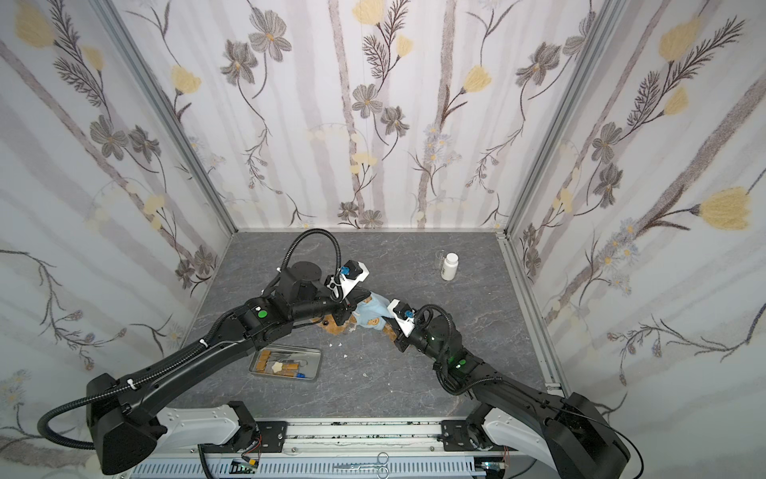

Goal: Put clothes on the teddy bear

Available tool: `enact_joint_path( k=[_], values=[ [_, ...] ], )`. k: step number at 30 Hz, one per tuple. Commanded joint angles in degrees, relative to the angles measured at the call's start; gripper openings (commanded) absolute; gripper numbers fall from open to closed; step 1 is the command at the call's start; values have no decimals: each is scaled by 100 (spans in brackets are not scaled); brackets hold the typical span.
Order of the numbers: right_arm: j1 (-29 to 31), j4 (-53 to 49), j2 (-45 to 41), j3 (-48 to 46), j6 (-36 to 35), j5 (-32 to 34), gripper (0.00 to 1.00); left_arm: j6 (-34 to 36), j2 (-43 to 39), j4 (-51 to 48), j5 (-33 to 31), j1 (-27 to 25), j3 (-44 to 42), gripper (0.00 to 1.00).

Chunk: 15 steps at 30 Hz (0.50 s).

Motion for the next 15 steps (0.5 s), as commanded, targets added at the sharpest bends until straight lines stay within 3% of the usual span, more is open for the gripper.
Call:
enact_joint_path(
  k=[1,9,15],
  values=[
    [7,-125,41,30,76,144,0,-760,-132,1056,-67,39,-99,0],
    [7,-189,20,-50,156,360,0,-1362,-419,1382,-553,339,-566,0],
    [11,-265,178,74,189,380,0,-1984,-723,1915,9,627,-978,0]
  ],
)
